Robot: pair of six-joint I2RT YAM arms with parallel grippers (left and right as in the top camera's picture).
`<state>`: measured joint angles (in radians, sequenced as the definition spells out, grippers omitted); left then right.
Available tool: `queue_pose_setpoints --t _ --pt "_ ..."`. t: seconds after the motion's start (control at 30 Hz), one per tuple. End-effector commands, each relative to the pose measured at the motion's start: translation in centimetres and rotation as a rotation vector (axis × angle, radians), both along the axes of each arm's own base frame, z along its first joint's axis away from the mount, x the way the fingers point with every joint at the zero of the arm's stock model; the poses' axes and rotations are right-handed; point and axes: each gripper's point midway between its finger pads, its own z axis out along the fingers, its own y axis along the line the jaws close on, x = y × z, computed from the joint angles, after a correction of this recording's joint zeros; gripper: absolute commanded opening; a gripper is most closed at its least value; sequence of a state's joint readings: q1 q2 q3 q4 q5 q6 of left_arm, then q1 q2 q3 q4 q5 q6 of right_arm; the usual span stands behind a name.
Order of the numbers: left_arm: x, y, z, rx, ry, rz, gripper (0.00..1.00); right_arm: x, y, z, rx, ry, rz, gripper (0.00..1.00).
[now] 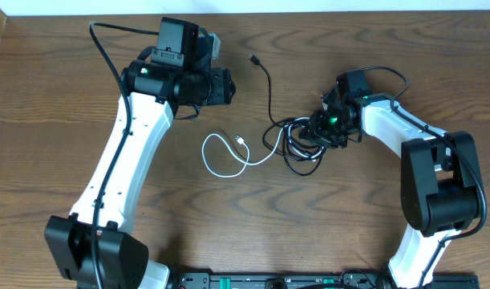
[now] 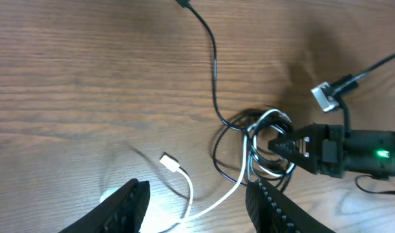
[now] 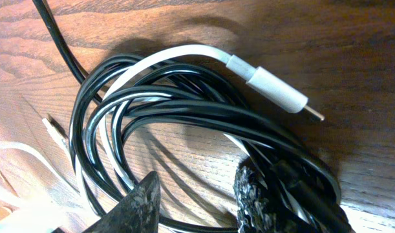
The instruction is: Untangle cables
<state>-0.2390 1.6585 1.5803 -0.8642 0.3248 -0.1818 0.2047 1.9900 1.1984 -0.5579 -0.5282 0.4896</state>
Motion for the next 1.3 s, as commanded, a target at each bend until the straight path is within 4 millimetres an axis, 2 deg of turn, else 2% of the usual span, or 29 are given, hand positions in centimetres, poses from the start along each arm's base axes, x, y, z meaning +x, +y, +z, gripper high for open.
queue_pose_setpoints --t 0.0,0.1,0.17,0.27,0.3,0.37,0.5,0.67,0.8,0.9,1.27 --pt "0.5 0.8 -0.2 0.045 -0.014 0.015 0.54 -1.2 -1.8 -3.1 -0.102 0.068 -0.022 0.37" --pt "0.1 -0.5 0.1 -0.006 -0.014 -0.056 0.54 -0.7 -1.4 -1.5 -0.055 0.028 -0.005 0.38" --pt "-0.4 -1.6 0.4 -0.056 -0.009 -0.107 0.54 -0.1 -1.5 0.4 -0.046 -0.025 -0.007 0.40" --pt "-1.2 -3.2 0.7 -0.097 0.001 -0.154 0.54 0.9 -1.5 4.4 -0.028 -0.135 -0.009 0.45" --pt "-1.6 -4.1 0.8 -0.110 0.006 -0.179 0.54 1.2 -1.7 6.4 -0.019 -0.188 -0.015 0.49" --pt "-2.3 -5.4 0.8 -0.128 0.015 -0.217 0.54 1.6 -2.2 8.7 -0.013 -0.243 -0.035 0.51" --pt "-3.7 -8.3 0.0 -0.140 0.048 -0.294 0.54 1.8 -3.8 11.1 -0.019 -0.286 -0.092 0.51" --pt "-5.0 -11.3 -2.6 -0.141 0.148 -0.314 0.54 1.7 -7.3 10.8 -0.075 -0.251 -0.177 0.51" --pt "-5.6 -13.0 -5.2 -0.159 0.276 -0.226 0.53 1.1 -10.0 10.0 -0.129 -0.201 -0.241 0.50" --pt "-5.9 -14.3 -7.1 -0.163 0.343 -0.186 0.53 0.8 -11.4 9.7 -0.161 -0.178 -0.271 0.50" --pt "-7.4 -19.3 -12.1 -0.149 0.418 -0.215 0.48 0.4 -11.9 9.3 -0.193 -0.165 -0.266 0.50"
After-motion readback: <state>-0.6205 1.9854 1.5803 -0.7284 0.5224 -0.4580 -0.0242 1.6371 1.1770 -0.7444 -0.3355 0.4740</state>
